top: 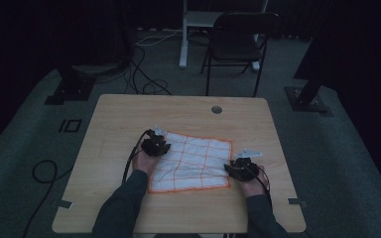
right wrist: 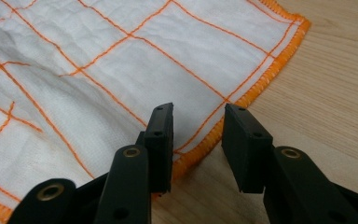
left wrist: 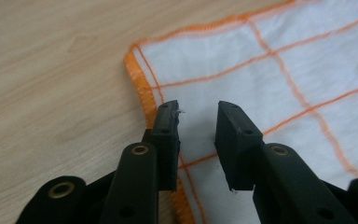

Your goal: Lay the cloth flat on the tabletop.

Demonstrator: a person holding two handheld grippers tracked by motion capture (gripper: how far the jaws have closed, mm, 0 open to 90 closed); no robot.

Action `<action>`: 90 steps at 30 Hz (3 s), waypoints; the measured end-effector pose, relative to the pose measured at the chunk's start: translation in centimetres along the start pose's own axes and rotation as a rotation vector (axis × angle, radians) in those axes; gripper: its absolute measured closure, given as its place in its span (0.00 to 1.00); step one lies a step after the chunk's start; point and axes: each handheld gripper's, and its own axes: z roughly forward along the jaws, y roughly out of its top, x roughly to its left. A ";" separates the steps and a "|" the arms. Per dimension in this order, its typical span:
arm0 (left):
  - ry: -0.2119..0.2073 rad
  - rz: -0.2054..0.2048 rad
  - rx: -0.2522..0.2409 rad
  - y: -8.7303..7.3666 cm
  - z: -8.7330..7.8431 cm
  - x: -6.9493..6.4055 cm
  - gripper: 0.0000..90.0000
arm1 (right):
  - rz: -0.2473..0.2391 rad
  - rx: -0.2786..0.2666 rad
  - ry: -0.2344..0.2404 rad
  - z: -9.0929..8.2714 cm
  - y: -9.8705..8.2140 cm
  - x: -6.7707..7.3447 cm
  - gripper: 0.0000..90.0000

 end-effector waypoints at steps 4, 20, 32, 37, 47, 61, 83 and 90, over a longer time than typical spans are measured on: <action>0.011 -0.016 -0.006 -0.1 0.0 0.5 0.84 | -0.004 -0.009 0.003 -0.3 0.1 0.2 0.70; 0.057 -0.088 -0.023 -1.9 -1.6 1.9 0.83 | -0.012 -0.051 0.018 -2.4 -1.2 1.8 0.57; 0.023 -0.055 -0.120 -4.7 -6.6 -0.3 0.76 | -0.047 0.031 -0.030 -2.5 -2.7 3.4 0.58; 0.001 -0.034 -0.125 -6.1 -7.8 -1.7 0.74 | -0.044 0.030 -0.020 -2.9 -3.1 3.2 0.56; -0.038 0.033 -0.078 -9.8 -9.0 -4.9 0.73 | -0.062 0.038 -0.037 -3.7 -3.8 3.6 0.56; -0.048 -0.040 -0.123 -11.6 -10.4 -4.4 0.71 | -0.039 0.045 -0.025 -4.2 -4.3 3.1 0.56; -0.014 -0.100 -0.133 -11.6 -10.4 -3.1 0.71 | -0.018 0.028 -0.042 -3.6 -3.8 2.2 0.54; -0.003 -0.111 -0.117 -11.3 -9.9 -2.6 0.70 | 0.010 -0.025 -0.063 -3.9 -3.4 1.5 0.54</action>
